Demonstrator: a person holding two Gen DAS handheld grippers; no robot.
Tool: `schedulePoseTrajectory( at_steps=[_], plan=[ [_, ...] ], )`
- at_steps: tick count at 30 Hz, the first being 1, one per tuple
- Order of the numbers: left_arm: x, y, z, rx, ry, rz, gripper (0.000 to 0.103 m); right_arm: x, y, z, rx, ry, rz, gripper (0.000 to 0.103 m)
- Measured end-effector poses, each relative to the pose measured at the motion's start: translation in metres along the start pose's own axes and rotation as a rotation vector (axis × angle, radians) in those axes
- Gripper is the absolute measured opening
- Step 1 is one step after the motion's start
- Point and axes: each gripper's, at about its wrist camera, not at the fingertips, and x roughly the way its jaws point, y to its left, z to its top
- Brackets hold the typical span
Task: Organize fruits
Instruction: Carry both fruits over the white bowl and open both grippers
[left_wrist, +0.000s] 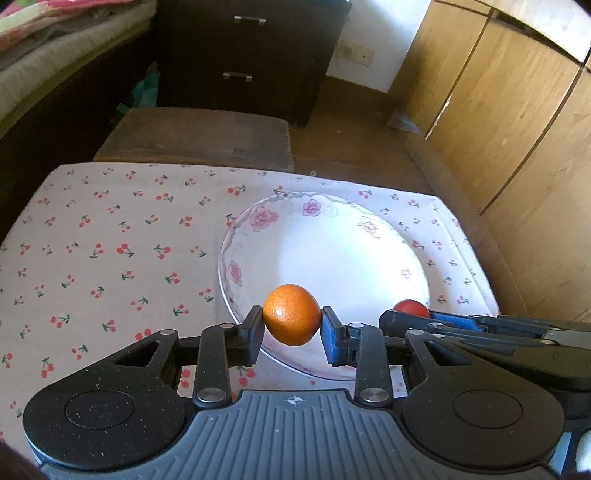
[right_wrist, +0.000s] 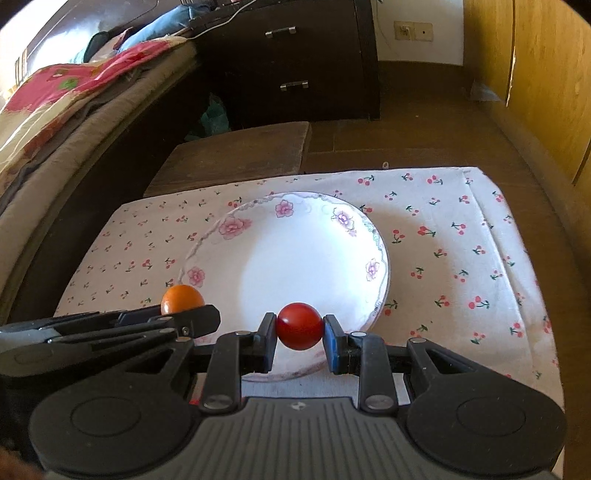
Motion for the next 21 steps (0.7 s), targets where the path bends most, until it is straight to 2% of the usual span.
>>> schedulePoseTrajectory(
  at_steps=[5, 21],
  plan=[
    [0.003, 0.000, 0.001, 0.017, -0.001, 0.039, 0.040, 0.010, 0.002, 0.003, 0.003, 0.005, 0.005, 0.029],
    [0.004, -0.004, 0.001, 0.027, 0.001, 0.046, 0.041, 0.013, 0.000, 0.002, 0.000, 0.014, -0.022, 0.030]
  ],
)
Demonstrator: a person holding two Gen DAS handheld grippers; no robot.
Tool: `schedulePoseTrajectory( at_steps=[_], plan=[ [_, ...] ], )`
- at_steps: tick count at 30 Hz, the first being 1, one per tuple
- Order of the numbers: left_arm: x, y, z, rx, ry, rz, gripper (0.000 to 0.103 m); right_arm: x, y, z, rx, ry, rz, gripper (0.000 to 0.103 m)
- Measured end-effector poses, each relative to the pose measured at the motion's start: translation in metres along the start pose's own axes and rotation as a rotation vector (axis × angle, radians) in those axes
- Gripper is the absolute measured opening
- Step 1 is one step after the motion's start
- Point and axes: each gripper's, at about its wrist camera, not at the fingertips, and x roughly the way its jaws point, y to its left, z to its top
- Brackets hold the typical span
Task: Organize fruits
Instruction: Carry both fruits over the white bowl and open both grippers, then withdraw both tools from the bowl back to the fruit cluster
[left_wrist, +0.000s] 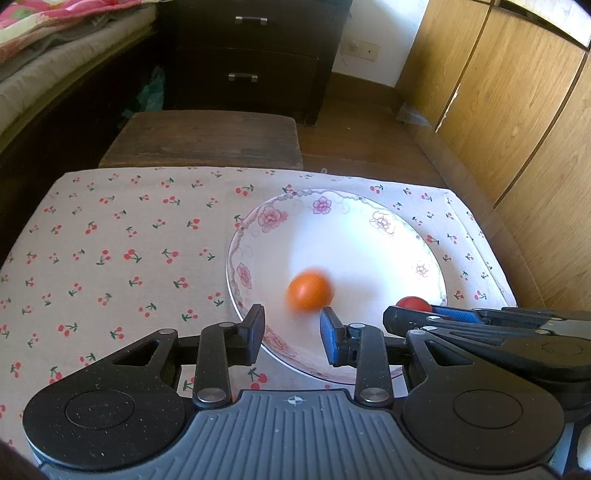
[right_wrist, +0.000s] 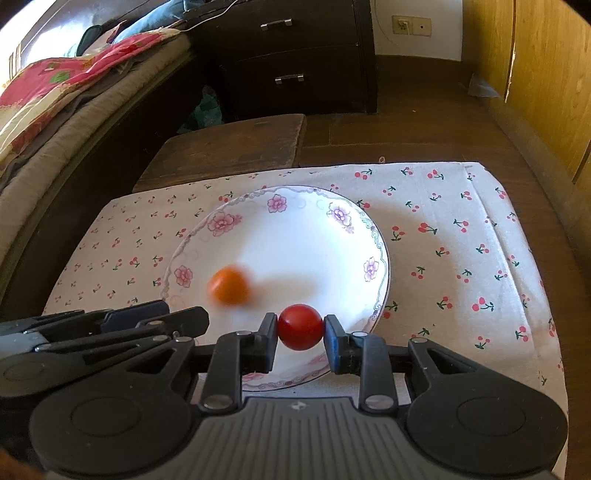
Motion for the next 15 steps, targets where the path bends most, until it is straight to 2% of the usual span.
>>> schedulePoseTrajectory(
  at_steps=[15],
  plan=[
    [-0.017, 0.002, 0.002, -0.023, -0.032, -0.026, 0.047, -0.022, 0.000, -0.002, 0.015, -0.041, 0.004, 0.032]
  ],
)
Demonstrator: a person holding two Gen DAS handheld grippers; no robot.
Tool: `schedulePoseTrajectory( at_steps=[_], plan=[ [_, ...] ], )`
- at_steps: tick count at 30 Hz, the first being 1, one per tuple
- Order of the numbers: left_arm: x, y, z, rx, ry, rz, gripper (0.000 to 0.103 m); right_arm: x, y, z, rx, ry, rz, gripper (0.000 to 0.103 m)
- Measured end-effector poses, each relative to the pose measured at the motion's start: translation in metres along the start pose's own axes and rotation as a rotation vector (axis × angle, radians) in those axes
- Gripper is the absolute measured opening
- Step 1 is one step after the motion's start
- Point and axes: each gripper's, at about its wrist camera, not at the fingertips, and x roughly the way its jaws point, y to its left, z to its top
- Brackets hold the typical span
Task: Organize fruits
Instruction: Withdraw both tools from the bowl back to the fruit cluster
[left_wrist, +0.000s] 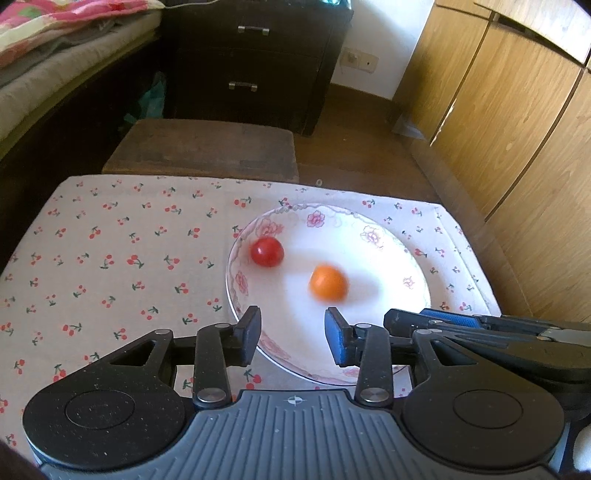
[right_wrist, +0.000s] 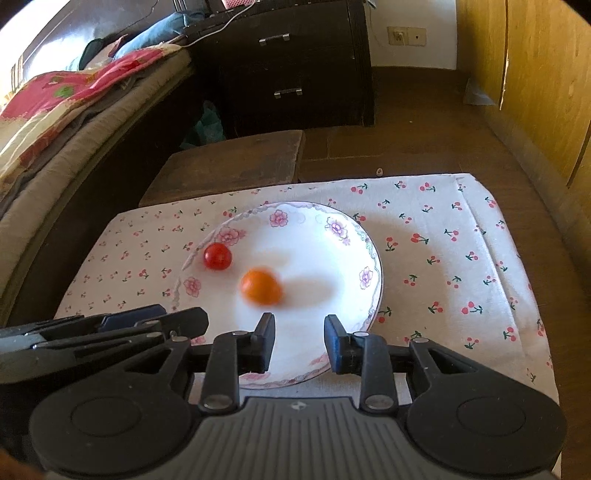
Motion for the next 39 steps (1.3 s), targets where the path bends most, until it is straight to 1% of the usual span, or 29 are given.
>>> schedulePoseTrajectory(
  at_steps=[10, 18, 26, 31, 36, 39],
  plan=[
    [-0.025, 0.004, -0.012, -0.013, -0.016, -0.008, 0.049, -0.027, 0.013, -0.014, -0.045, -0.019, 0.003, 0.033],
    [-0.040, 0.008, -0.023, -0.033, -0.018, -0.013, 0.051, -0.035, 0.015, -0.033, -0.024, 0.003, 0.026, 0.033],
    [-0.056, 0.018, -0.036, -0.061, -0.010, -0.006, 0.053, -0.042, 0.029, -0.053, -0.041, 0.027, 0.052, 0.033],
    [-0.062, 0.020, -0.041, -0.053, -0.003, 0.002, 0.054, -0.037, 0.032, -0.061, -0.054, 0.059, 0.042, 0.033],
    [-0.059, 0.021, -0.046, -0.052, 0.023, 0.018, 0.054, -0.029, 0.032, -0.065, -0.054, 0.095, 0.035, 0.033],
    [-0.056, 0.022, -0.047, -0.056, 0.044, 0.013, 0.054, -0.025, 0.034, -0.067, -0.062, 0.109, 0.034, 0.033]
  ],
)
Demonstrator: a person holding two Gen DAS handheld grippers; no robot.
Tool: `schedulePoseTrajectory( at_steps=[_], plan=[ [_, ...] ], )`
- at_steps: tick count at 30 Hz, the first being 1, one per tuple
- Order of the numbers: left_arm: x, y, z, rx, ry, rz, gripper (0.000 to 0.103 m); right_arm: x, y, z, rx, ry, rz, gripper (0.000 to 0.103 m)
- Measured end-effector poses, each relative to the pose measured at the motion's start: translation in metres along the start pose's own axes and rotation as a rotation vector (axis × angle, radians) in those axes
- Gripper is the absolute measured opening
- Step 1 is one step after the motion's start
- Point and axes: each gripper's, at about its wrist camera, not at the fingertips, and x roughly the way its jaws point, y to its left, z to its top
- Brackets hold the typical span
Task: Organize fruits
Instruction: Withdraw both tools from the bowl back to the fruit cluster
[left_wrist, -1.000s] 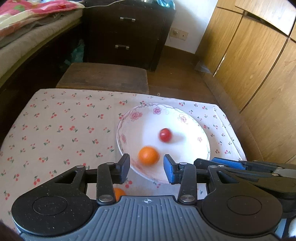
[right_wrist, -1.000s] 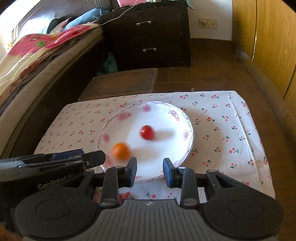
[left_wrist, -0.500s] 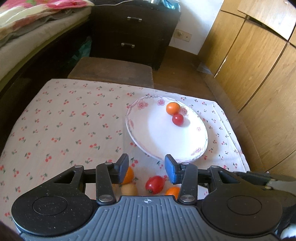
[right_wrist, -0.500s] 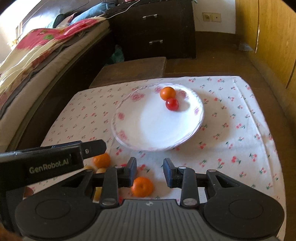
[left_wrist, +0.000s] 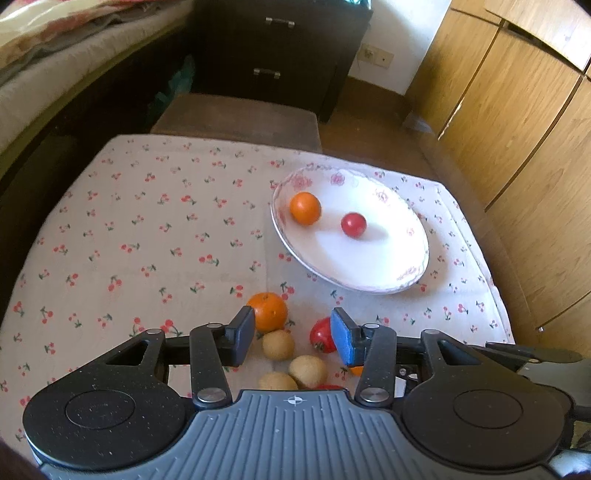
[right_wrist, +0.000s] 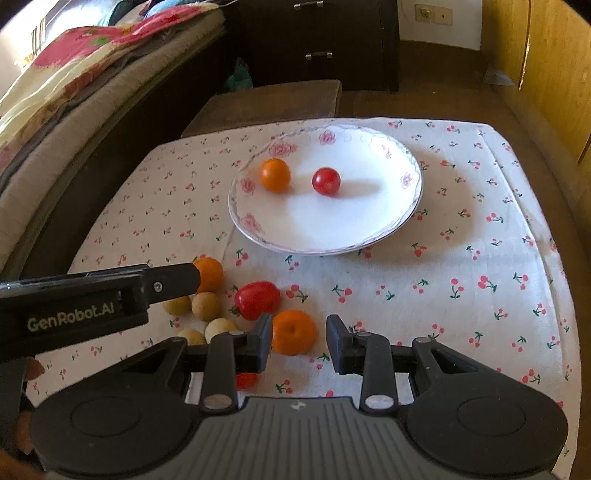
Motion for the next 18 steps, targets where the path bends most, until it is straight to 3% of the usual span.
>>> schedulePoseTrajectory(
  at_steps=[18],
  plan=[
    [0.0027, 0.0071, -0.0014, -0.010, 0.020, 0.013, 0.058, 0.0027, 0.0057, -0.0004, -0.012, 0.013, 0.008, 0.034]
  ],
)
